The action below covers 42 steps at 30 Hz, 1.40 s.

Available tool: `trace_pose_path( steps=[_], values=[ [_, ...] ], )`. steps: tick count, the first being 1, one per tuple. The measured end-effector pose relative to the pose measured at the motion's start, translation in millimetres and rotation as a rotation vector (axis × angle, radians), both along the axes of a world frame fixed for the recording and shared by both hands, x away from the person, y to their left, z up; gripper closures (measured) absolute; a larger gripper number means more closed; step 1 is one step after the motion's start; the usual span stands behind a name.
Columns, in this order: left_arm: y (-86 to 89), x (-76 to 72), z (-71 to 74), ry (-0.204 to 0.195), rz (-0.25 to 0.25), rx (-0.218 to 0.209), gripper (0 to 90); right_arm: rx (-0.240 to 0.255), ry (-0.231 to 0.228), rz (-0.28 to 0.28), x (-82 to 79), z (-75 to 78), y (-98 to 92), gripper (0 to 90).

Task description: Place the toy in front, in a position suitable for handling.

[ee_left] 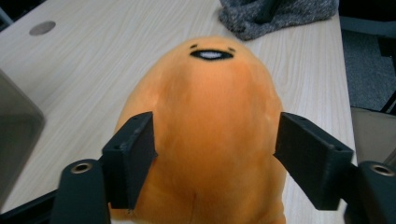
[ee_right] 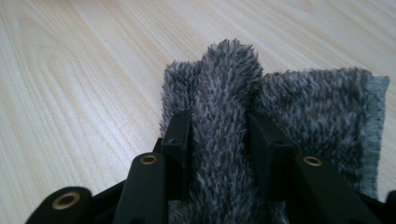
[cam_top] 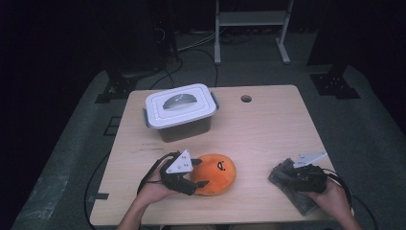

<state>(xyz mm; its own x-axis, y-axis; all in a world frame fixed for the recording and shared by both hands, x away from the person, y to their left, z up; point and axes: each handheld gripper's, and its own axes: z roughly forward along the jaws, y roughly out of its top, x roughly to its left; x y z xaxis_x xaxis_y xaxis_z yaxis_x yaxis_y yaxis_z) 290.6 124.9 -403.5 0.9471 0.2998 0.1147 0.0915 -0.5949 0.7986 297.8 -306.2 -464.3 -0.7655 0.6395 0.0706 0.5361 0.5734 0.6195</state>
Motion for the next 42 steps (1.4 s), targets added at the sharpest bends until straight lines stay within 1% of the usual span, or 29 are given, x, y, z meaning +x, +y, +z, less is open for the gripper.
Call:
trace_pose_path(
  steps=[2, 3, 4, 8, 9, 11, 12, 14, 15, 17, 18, 19, 20, 22, 23, 24, 25, 26, 27, 30, 33, 35, 36, 37, 39, 40, 42],
  values=[
    [1.9, -1.0, -2.5, 0.008, 0.004, -0.004, 26.8, 0.01, 0.006, -0.006, 0.6, -0.2, -1.0, 61.8],
    [3.5, -1.1, -3.5, 0.01, 0.007, 0.0, 26.3, 0.011, 0.008, -0.008, 0.6, -0.2, -1.3, 62.4],
    [4.0, -1.1, -4.5, 0.013, 0.011, -0.007, 25.2, 0.018, 0.012, -0.015, 0.9, -0.4, -1.8, 62.4],
    [5.1, 3.2, -8.9, 0.027, 0.039, 0.002, 20.5, 0.041, 0.016, -0.02, 1.0, -1.5, -4.1, 62.1],
    [5.0, 5.2, -11.5, 0.032, 0.042, 0.011, 19.8, 0.04, 0.01, -0.021, 0.4, -1.7, -4.0, 62.2],
    [4.4, 7.2, -15.6, 0.042, 0.046, 0.014, 20.0, 0.015, -0.006, -0.033, -2.5, -1.2, -0.3, 62.0],
    [4.7, 8.1, -17.6, 0.051, 0.043, 0.01, 20.0, 0.015, -0.006, -0.033, -2.5, -1.2, -0.3, 62.0],
    [5.6, 8.7, -20.6, 0.06, 0.027, -0.003, 26.3, -0.021, -0.02, -0.036, -4.2, 0.1, 3.8, 62.7],
    [5.6, 8.4, -22.2, 0.059, 0.023, -0.005, 31.0, -0.03, -0.016, -0.047, -4.4, 0.7, 5.2, 63.9],
    [4.6, 6.9, -25.5, 0.051, 0.015, -0.009, 39.3, -0.037, -0.011, -0.072, -3.6, 1.7, 5.7, 71.3],
    [4.0, 6.7, -26.7, 0.052, 0.013, -0.015, 41.7, -0.032, -0.005, -0.086, -2.9, 1.8, 5.2, 73.9],
    [3.0, 6.6, -27.4, 0.057, 0.016, -0.023, 43.2, -0.02, 0.014, -0.104, -2.4, 2.2, 4.3, 75.6],
    [2.6, 6.8, -27.3, 0.058, 0.016, -0.023, 44.4, 0.001, 0.046, -0.131, -0.9, 3.0, 2.6, 76.8],
    [0.8, 7.6, -27.0, 0.064, 0.011, -0.031, 46.7, 0.016, 0.081, -0.155, 1.6, 5.1, 0.4, 78.0],
    [-0.7, 7.8, -26.7, 0.066, 0.006, -0.037, 47.9, 0.009, 0.075, -0.159, 1.8, 7.0, -0.1, 78.3],
    [-2.6, 7.8, -26.4, 0.067, -0.001, -0.04, 48.9, 0.007, 0.059, -0.161, 1.1, 9.5, -0.1, 78.4],
    [-5.4, 8.2, -25.6, 0.064, -0.011, -0.041, 49.4, 0.02, 0.047, -0.158, 0.2, 13.0, 0.0, 78.5],
    [-7.1, 8.3, -24.7, 0.065, -0.015, -0.04, 49.9, 0.047, 0.033, -0.141, -1.1, 18.7, 1.1, 78.5],
    [-9.6, 8.8, -23.7, 0.063, -0.018, -0.042, 50.2, 0.064, 0.021, -0.13, -2.4, 22.7, 2.7, 78.5],
    [-17.2, 11.3, -21.6, 0.065, -0.027, -0.054, 51.2, 0.128, -0.028, -0.07, -7.8, 41.1, 14.8, 78.5],
    [-26.4, 12.8, -19.9, 0.062, -0.038, -0.06, 51.7, 0.195, -0.071, 0.009, -13.3, 57.5, 35.0, 78.4],
    [-30.3, 12.5, -18.9, 0.054, -0.039, -0.056, 51.5, 0.24, -0.095, 0.075, -16.2, 65.8, 54.0, 78.4],
    [-31.7, 12.4, -18.4, 0.049, -0.039, -0.052, 51.4, 0.25, -0.099, 0.098, -16.8, 67.9, 60.9, 78.4],
    [-32.2, 12.2, -18.1, 0.046, -0.038, -0.046, 51.1, 0.259, -0.109, 0.133, -17.3, 70.6, 72.8, 78.4],
    [-32.1, 11.0, -18.4, 0.037, -0.036, -0.04, 50.8, 0.269, -0.116, 0.175, -16.8, 72.4, 89.8, 78.4],
    [-31.3, 10.7, -18.6, 0.032, -0.035, -0.033, 50.5, 0.269, -0.116, 0.206, -15.0, 72.4, 101.3, 78.4],
    [-29.5, 10.3, -19.3, 0.03, -0.025, -0.026, 49.0, 0.25, -0.118, 0.234, -11.5, 70.6, 116.0, 78.3]
  ],
)
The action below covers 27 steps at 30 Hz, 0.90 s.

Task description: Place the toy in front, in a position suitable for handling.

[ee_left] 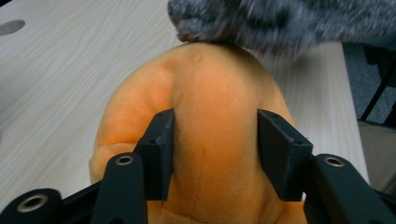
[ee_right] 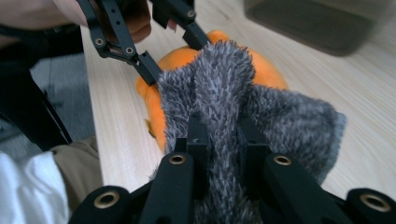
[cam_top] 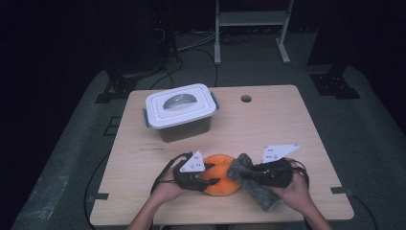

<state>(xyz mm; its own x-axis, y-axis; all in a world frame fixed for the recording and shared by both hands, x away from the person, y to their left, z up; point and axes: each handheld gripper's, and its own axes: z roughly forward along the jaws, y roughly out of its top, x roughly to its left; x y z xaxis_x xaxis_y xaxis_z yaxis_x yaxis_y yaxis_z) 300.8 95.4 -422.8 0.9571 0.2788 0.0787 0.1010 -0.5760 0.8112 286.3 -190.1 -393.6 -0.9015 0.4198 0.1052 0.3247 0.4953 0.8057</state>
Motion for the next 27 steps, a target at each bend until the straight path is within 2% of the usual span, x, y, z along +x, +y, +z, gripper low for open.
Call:
trace_pose_path(
  steps=[2, 5, 15, 21, 25, 27],
  values=[
    [3.3, 0.8, -1.3, -0.006, 0.008, 0.013, 46.7, -0.028, -0.003, 0.016, 5.4, -5.1, 12.1, 78.3],
    [9.3, 2.4, -4.9, 0.006, 0.013, 0.006, 45.3, -0.014, 0.012, 0.028, 10.9, -12.8, 17.3, 78.3],
    [15.9, 5.4, -6.8, 0.008, 0.017, 0.009, 43.0, -0.003, 0.035, -0.008, 10.1, -25.3, 1.3, 78.3],
    [22.1, 8.6, -8.1, 0.025, 0.024, 0.007, 39.2, -0.012, 0.048, -0.024, 11.5, -30.8, -4.5, 78.3],
    [22.1, 7.9, -7.5, 0.026, 0.022, 0.011, 33.7, -0.017, 0.059, -0.027, 11.6, -33.6, -6.6, 78.3],
    [18.7, 7.2, -5.3, 0.031, 0.017, 0.02, 25.1, -0.014, 0.066, -0.03, 11.1, -33.9, -7.5, 78.2]
  ],
)
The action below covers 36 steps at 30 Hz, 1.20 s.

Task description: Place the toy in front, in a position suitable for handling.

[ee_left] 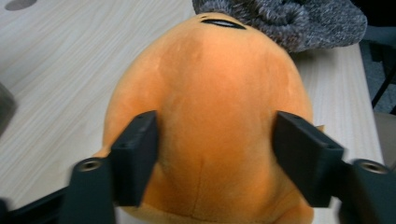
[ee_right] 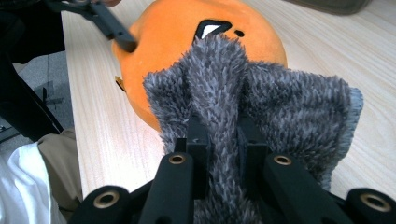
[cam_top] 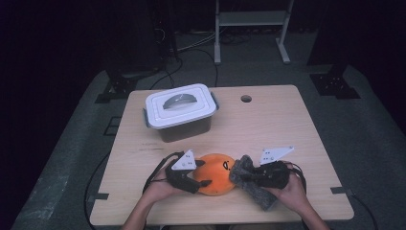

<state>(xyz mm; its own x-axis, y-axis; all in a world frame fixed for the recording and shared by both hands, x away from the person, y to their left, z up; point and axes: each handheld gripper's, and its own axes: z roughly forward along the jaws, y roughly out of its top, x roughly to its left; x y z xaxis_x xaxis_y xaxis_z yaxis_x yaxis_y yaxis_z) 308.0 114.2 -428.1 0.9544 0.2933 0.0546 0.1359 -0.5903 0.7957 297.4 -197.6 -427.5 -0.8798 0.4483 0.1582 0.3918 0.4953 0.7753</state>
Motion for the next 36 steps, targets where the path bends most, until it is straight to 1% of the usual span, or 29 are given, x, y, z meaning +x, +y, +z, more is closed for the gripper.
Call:
trace_pose_path(
  steps=[1, 3, 4, 5, 6, 7, 8, 9, 10, 11, 12, 13, 15, 16, 18, 19, 20, 22, 23, 24, 25, 26, 27, 30, 32, 33, 36],
  values=[
    [-2.9, -0.6, 1.0, -0.001, -0.004, 0.011, 18.7, -0.001, -0.001, 0.0, -0.2, 0.2, 0.3, 78.2],
    [-10.8, -1.8, 1.4, -0.018, 0.005, 0.043, 9.9, 0.0, -0.002, -0.001, -0.6, 0.9, 1.4, 78.2],
    [-13.1, -1.8, 1.0, -0.031, 0.008, 0.06, 6.7, 0.0, -0.005, 0.003, -0.7, 1.3, 2.1, 78.2],
    [-15.4, -1.3, 0.9, -0.052, 0.013, 0.085, 6.2, -0.001, -0.005, 0.004, -0.9, 1.4, 2.6, 78.2],
    [-15.9, -0.1, 0.9, -0.055, 0.012, 0.091, 6.3, -0.001, -0.004, 0.004, -1.3, 1.6, 3.3, 78.2],
    [-16.8, 0.7, 0.4, -0.046, 0.018, 0.08, 7.7, -0.002, -0.006, 0.004, -1.5, 1.6, 3.5, 78.2],
    [-15.7, 1.5, 0.8, -0.053, 0.012, 0.088, 12.2, -0.005, -0.006, 0.003, -1.6, 1.6, 3.7, 78.2],
    [-14.6, 1.8, 1.4, -0.054, 0.009, 0.087, 24.1, -0.005, -0.006, 0.001, -1.4, 1.8, 3.2, 78.2],
    [-13.8, 1.2, 1.7, -0.053, 0.012, 0.072, 30.3, -0.001, -0.006, 0.0, -1.1, 2.1, 2.7, 78.2],
    [-12.7, 0.7, 2.2, -0.067, 0.007, 0.065, 36.6, 0.002, -0.005, -0.002, -1.1, 3.4, 2.1, 78.2],
    [-11.9, 0.2, 2.2, -0.067, 0.005, 0.045, 40.9, 0.004, -0.009, -0.005, -1.1, 5.3, 1.5, 78.2],
    [-11.4, 0.4, 2.2, -0.057, 0.005, 0.018, 43.7, 0.007, -0.018, -0.005, -1.4, 7.8, 1.1, 78.3],
    [-12.5, 0.4, 3.3, -0.043, -0.009, -0.03, 47.0, 0.032, -0.04, -0.001, -5.1, 15.8, 1.6, 78.3],
    [-14.8, 0.1, 4.4, -0.036, -0.012, -0.041, 48.0, 0.043, -0.055, 0.005, -7.7, 20.8, 3.0, 78.3],
    [-22.2, 0.6, 4.4, 0.004, -0.027, -0.065, 47.9, 0.06, -0.084, 0.021, -13.4, 29.6, 7.8, 78.4],
    [-26.9, 0.7, 2.9, 0.021, -0.034, -0.075, 47.7, 0.06, -0.101, 0.03, -15.6, 32.1, 11.1, 78.3],
    [-31.0, 0.7, 1.5, 0.028, -0.034, -0.073, 47.5, 0.05, -0.109, 0.035, -17.5, 32.9, 14.5, 78.3],
    [-34.0, 2.8, 1.9, 0.035, -0.012, -0.061, 45.4, 0.015, -0.12, 0.04, -18.3, 30.1, 19.4, 78.3],
    [-33.2, 4.9, 1.9, 0.043, 0.002, -0.06, 43.5, 0.006, -0.12, 0.04, -17.6, 27.6, 19.5, 78.3],
    [-31.8, 6.9, 1.3, 0.051, 0.02, -0.057, 41.8, 0.013, -0.111, 0.04, -16.2, 25.5, 18.0, 78.3],
    [-30.1, 9.0, 0.1, 0.066, 0.036, -0.065, 39.3, 0.013, -0.105, 0.036, -14.9, 24.3, 16.1, 78.3],
    [-27.7, 11.1, -1.4, 0.08, 0.044, -0.079, 37.9, 0.005, -0.108, 0.031, -13.7, 23.1, 13.9, 78.3],
    [-26.5, 12.0, -2.3, 0.085, 0.043, -0.085, 36.4, 0.001, -0.102, 0.023, -12.3, 21.1, 10.5, 78.3],
    [-24.9, 12.8, -3.1, 0.085, 0.04, -0.086, 34.6, 0.003, -0.076, 0.011, -9.2, 16.0, 1.5, 78.4],
    [-25.2, 12.5, -2.5, 0.077, 0.045, -0.078, 34.0, -0.008, -0.067, -0.003, -8.6, 14.3, -4.8, 78.4],
    [-25.4, 12.3, -2.3, 0.074, 0.046, -0.075, 33.6, -0.014, -0.064, -0.009, -9.1, 14.4, -7.1, 78.4],
    [-27.3, 11.4, -2.7, 0.066, 0.049, -0.074, 33.5, 0.0, -0.073, -0.008, -11.3, 19.4, -7.3, 78.4]
  ],
)
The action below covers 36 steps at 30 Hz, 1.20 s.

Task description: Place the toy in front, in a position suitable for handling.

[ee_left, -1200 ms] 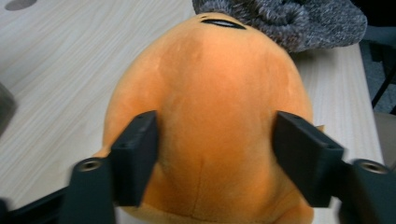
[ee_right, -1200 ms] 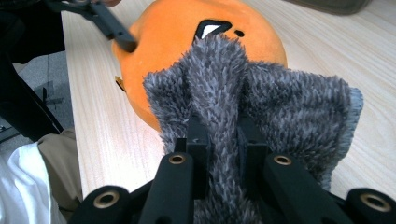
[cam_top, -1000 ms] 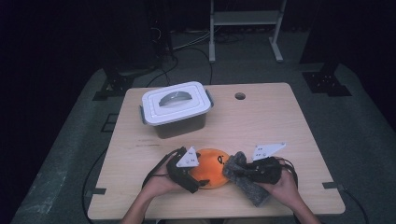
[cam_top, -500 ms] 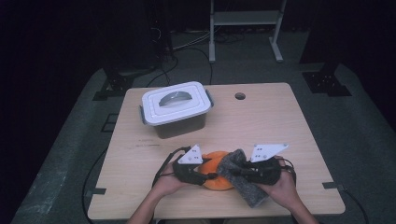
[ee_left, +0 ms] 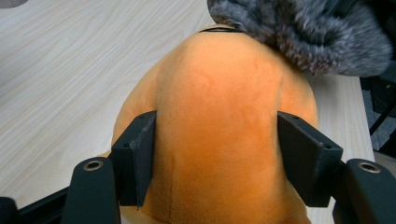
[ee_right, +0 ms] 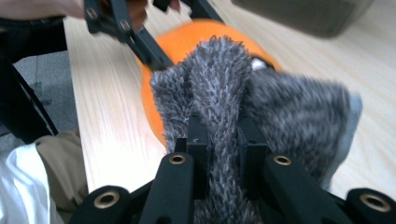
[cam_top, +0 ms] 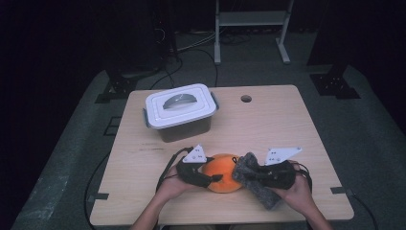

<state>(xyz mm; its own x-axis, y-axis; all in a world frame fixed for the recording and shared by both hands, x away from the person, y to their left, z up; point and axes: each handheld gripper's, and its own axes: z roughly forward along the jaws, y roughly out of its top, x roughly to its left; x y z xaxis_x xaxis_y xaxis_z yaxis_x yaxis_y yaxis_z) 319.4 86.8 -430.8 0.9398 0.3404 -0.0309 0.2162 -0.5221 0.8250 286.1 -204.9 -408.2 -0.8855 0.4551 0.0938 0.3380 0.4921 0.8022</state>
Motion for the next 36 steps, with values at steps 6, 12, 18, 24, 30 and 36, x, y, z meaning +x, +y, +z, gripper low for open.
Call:
trace_pose_path(
  steps=[6, 12, 18, 24, 30, 36],
  values=[
    [-2.8, -9.3, 1.1, -0.068, -0.076, 0.057, 33.6, 0.02, -0.036, -0.027, 5.3, 9.5, 5.9, 78.4],
    [-2.9, -12.0, 15.8, -0.084, -0.069, 0.007, 19.1, 0.001, 0.003, 0.01, 3.3, 0.0, 7.7, 78.3],
    [-6.8, -14.7, 8.9, -0.097, -0.075, 0.045, 32.8, -0.005, -0.013, 0.047, -5.0, 5.9, 15.8, 78.3],
    [-3.2, -12.9, 4.5, -0.087, -0.07, 0.038, 35.7, -0.003, 0.009, 0.028, 1.6, 0.9, 7.8, 78.4],
    [-1.4, -15.0, 3.7, -0.082, -0.079, 0.044, 35.8, 0.003, 0.054, -0.013, 6.5, -5.1, -8.8, 78.5],
    [-6.4, -21.0, 4.7, -0.097, -0.131, 0.063, 36.1, 0.078, 0.029, 0.007, 8.0, 8.5, 2.7, 78.5]
  ],
)
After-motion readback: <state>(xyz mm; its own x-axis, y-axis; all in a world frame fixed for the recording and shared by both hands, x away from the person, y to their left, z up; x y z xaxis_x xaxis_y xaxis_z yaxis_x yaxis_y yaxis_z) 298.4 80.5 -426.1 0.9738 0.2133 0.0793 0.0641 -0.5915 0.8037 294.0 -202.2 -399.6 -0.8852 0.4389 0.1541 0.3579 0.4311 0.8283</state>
